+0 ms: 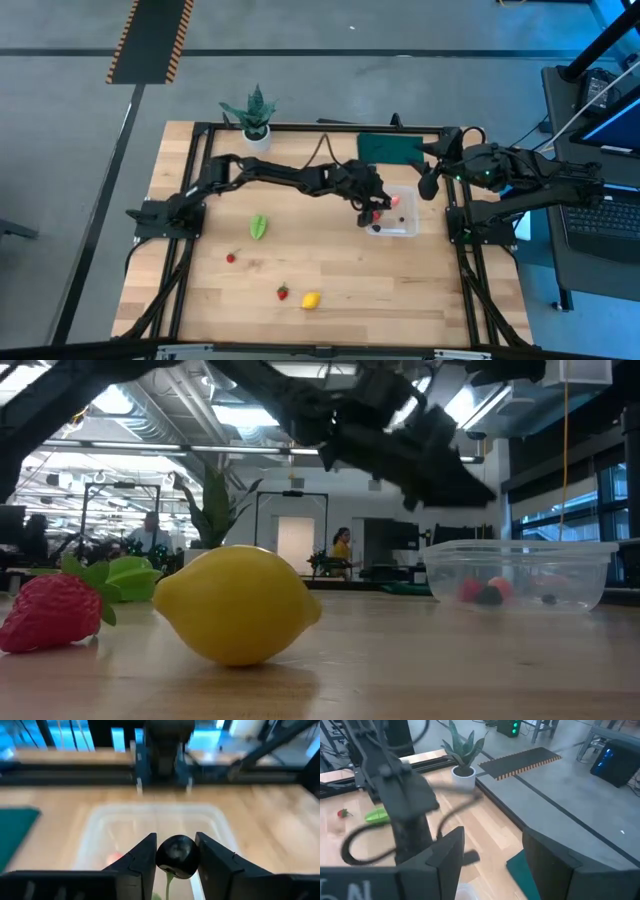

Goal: Pick and placing Produce into tupperware
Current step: Put the black cherry into the transparent container, then put the green starfruit into the transparent container

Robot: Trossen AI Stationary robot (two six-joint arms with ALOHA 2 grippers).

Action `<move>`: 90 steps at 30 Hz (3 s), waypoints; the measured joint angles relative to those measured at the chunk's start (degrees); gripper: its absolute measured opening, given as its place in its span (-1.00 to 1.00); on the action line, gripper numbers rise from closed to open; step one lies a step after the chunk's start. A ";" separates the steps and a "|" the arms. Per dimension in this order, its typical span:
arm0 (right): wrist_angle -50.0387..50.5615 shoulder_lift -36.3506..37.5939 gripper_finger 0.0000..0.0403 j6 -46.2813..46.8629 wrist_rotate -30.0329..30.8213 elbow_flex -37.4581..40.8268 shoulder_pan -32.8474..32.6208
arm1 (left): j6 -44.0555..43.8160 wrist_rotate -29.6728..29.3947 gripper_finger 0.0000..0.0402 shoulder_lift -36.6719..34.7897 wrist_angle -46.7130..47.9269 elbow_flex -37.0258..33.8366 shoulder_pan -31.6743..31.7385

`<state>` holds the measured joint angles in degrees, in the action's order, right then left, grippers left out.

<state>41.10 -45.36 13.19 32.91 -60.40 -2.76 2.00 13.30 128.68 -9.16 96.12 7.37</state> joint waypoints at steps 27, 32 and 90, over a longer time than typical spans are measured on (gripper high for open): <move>0.31 0.02 0.01 -0.02 -0.17 0.00 0.02 | 1.20 -0.53 -0.21 -5.48 10.95 0.74 0.35; 0.28 0.02 0.01 -0.03 -0.16 0.00 0.02 | 5.85 -6.87 -0.23 -16.28 23.75 0.78 1.87; -6.19 -0.01 0.01 -4.67 0.54 0.00 0.02 | -59.20 -25.83 0.58 -41.71 93.34 -10.37 -9.02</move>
<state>34.92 -45.36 8.52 33.45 -60.41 -2.74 -57.20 -12.52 86.97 84.18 85.76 -1.65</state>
